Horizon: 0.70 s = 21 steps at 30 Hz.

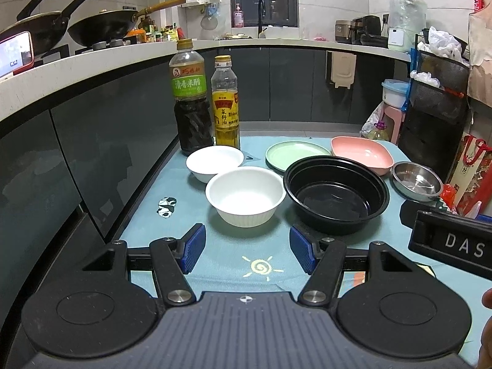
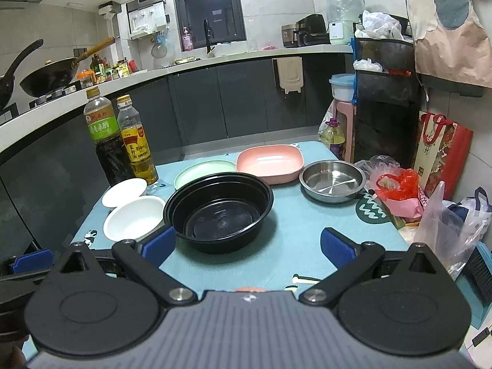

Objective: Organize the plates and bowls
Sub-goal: 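Move the right tool toward the large black bowl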

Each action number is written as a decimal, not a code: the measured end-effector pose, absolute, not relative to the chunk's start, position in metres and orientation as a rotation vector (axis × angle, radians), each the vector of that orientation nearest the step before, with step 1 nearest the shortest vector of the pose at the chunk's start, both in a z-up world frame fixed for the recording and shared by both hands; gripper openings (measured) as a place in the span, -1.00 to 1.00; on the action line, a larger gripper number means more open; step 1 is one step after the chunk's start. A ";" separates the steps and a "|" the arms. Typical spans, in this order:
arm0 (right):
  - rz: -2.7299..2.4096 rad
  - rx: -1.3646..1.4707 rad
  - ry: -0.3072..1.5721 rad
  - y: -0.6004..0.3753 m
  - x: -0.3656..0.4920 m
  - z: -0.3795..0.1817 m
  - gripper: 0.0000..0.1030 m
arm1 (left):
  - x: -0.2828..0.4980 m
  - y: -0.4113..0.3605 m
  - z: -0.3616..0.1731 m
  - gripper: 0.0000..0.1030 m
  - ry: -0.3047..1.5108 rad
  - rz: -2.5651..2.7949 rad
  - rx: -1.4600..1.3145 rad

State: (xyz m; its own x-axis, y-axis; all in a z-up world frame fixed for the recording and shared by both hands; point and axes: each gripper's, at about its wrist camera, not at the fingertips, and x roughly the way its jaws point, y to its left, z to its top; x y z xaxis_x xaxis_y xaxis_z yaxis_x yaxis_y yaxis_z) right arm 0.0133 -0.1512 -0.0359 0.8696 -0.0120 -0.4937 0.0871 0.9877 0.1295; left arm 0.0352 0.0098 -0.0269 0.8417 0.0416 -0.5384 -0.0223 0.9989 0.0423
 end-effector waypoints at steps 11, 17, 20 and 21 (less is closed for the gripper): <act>-0.051 0.157 0.548 -0.153 0.021 -0.043 0.20 | 0.042 0.009 -0.034 0.12 0.602 0.037 0.038; -0.054 0.163 0.553 -0.153 0.022 -0.046 0.20 | 0.043 0.009 -0.035 0.12 0.606 0.039 0.036; -0.054 0.165 0.558 -0.154 0.023 -0.046 0.20 | 0.045 0.009 -0.036 0.12 0.610 0.040 0.035; -0.054 0.166 0.559 -0.154 0.023 -0.046 0.20 | 0.045 0.008 -0.036 0.12 0.610 0.040 0.035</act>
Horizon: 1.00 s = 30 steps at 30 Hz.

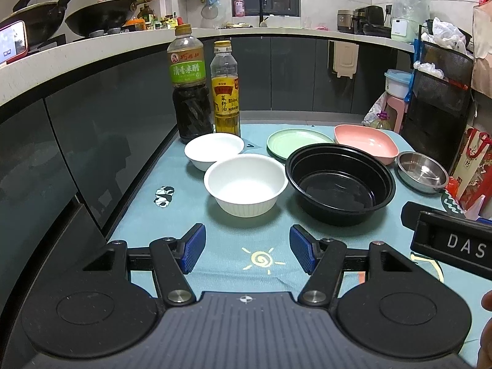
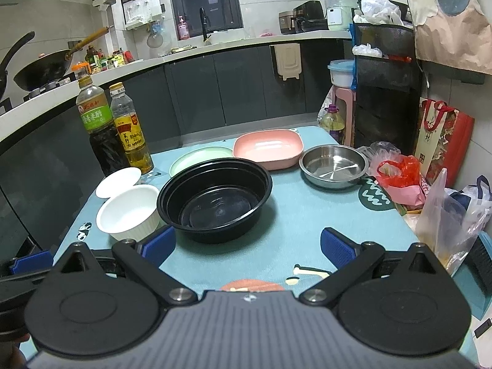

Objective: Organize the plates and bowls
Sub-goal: 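Move the right tool toward the large black bowl, then grasp the rim of the large black bowl with the right tool and lift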

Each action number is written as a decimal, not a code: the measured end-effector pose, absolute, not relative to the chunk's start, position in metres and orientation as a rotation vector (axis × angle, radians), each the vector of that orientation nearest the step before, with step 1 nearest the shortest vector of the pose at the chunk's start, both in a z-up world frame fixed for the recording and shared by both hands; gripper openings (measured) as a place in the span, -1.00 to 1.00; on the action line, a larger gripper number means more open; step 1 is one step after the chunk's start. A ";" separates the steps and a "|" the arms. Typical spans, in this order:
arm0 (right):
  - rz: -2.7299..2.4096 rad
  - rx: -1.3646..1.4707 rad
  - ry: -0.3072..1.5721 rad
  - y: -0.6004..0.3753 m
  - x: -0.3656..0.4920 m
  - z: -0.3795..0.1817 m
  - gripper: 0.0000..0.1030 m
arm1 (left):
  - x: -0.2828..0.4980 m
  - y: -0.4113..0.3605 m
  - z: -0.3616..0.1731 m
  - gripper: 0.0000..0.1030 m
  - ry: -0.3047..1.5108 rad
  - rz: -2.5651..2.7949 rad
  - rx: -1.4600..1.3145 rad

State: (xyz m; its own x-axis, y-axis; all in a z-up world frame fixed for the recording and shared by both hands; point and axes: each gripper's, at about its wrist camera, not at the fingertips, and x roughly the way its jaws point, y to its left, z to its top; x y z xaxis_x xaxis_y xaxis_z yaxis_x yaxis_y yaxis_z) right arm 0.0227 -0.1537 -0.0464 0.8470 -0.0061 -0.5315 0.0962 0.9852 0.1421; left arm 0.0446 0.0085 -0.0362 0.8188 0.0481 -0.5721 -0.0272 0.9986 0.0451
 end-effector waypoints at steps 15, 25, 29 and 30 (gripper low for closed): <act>-0.056 0.175 0.575 -0.156 0.025 -0.052 0.20 | 0.051 0.009 -0.044 0.12 0.628 0.050 0.028; -0.063 0.179 0.612 -0.158 0.042 -0.061 0.20 | 0.068 0.008 -0.054 0.12 0.673 0.059 0.026; -0.062 0.181 0.623 -0.161 0.049 -0.065 0.20 | 0.077 0.007 -0.058 0.12 0.688 0.064 0.027; -0.062 0.181 0.626 -0.161 0.051 -0.066 0.20 | 0.079 0.006 -0.059 0.12 0.692 0.064 0.027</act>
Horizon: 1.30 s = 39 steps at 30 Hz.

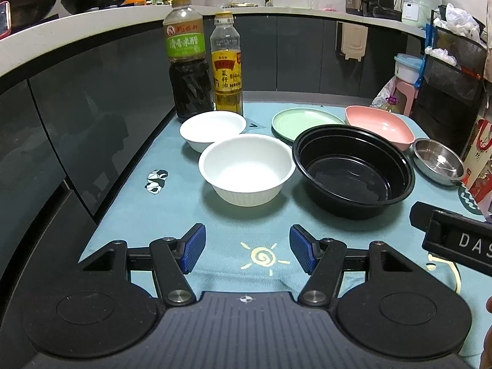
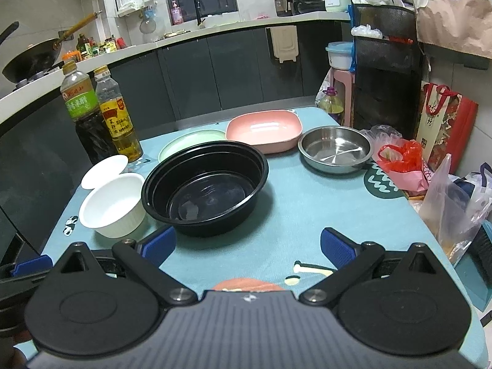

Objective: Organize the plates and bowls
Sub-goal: 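Grasp the rim of the large black bowl with the right tool and lift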

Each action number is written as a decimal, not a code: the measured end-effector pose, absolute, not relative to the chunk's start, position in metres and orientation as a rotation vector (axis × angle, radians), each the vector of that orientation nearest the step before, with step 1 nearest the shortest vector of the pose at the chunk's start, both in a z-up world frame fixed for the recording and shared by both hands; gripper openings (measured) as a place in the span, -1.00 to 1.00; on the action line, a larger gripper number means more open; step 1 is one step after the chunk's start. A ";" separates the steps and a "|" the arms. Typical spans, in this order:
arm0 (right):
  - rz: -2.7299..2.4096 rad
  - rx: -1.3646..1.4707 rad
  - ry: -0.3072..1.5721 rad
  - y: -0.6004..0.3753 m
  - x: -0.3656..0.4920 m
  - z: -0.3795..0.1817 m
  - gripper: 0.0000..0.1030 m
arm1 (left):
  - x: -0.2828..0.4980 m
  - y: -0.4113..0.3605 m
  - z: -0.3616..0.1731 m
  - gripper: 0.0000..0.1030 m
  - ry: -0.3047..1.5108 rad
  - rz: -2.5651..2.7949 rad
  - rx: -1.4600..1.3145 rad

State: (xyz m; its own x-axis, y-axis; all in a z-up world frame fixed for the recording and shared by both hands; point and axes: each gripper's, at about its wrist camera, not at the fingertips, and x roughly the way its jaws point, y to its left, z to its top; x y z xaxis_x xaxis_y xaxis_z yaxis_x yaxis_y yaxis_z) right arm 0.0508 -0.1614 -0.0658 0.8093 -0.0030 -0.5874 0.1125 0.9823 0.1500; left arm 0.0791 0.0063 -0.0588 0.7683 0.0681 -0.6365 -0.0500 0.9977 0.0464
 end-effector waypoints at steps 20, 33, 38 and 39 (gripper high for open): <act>-0.096 0.265 0.716 -0.204 0.124 -0.078 0.19 | 0.149 -0.005 -0.059 0.10 0.853 -0.057 -0.210; -0.090 0.316 0.796 -0.214 0.150 -0.095 0.15 | 0.192 -0.015 -0.078 -0.16 0.952 -0.066 -0.274; -0.041 0.342 0.822 -0.217 0.158 -0.102 -0.48 | 0.200 -0.016 -0.087 -0.68 0.957 -0.143 -0.299; -0.012 0.350 0.833 -0.216 0.157 -0.102 -0.72 | 0.199 -0.017 -0.087 -0.69 0.954 -0.156 -0.297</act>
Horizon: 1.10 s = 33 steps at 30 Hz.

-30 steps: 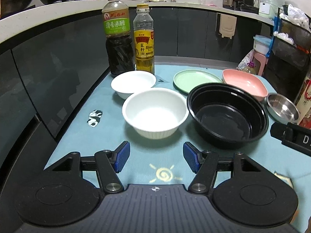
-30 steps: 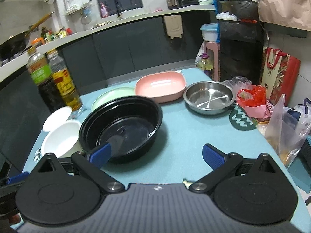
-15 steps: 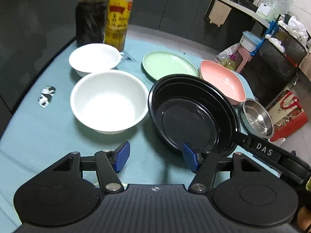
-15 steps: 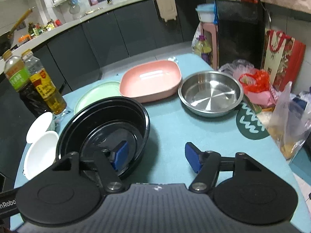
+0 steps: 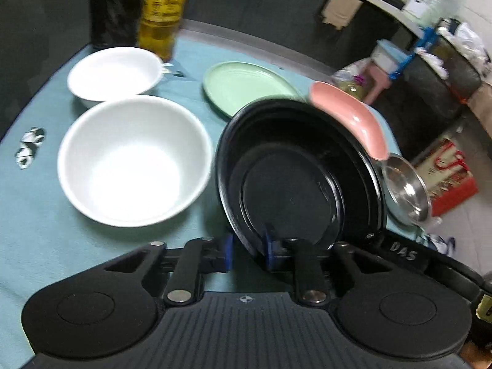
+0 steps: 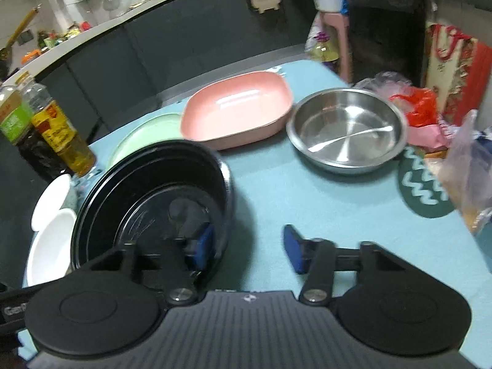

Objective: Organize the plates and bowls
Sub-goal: 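Grasp the rim of the large black bowl with the right tool and lift, then carry the black bowl with the right tool and set it down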

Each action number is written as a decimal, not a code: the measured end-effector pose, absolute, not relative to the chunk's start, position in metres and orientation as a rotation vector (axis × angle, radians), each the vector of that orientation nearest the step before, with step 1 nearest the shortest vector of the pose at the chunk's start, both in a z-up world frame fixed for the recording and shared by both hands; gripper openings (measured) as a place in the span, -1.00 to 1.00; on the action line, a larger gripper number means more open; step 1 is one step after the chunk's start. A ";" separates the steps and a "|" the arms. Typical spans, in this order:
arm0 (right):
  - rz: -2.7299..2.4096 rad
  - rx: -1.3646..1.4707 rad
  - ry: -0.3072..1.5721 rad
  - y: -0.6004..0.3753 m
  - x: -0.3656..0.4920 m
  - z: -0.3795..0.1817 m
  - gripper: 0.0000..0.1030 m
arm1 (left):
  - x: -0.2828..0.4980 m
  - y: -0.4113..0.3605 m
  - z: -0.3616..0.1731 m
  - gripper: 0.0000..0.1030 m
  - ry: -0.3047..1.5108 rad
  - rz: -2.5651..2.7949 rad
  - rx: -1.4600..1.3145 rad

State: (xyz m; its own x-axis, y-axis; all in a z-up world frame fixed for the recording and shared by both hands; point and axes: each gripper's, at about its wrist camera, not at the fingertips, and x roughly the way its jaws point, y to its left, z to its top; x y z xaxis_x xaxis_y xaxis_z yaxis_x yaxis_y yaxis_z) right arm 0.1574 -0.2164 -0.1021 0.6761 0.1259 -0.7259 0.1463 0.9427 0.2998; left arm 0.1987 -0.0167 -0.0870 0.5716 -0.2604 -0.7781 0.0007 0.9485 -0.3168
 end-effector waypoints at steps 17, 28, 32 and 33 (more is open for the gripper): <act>-0.010 0.342 0.818 -0.201 0.102 -0.082 -0.86 | 0.126 -0.005 -0.067 -0.67 0.899 -0.196 -0.251; 0.043 0.280 0.848 -0.175 0.052 -0.081 -0.79 | 0.061 0.023 -0.066 -0.67 0.879 -0.169 -0.236; 0.065 0.271 0.855 -0.164 0.036 -0.082 -0.79 | 0.043 0.034 -0.069 -0.66 0.881 -0.159 -0.239; 0.069 0.265 0.858 -0.162 0.033 -0.083 -0.79 | 0.039 0.037 -0.069 -0.66 0.880 -0.155 -0.241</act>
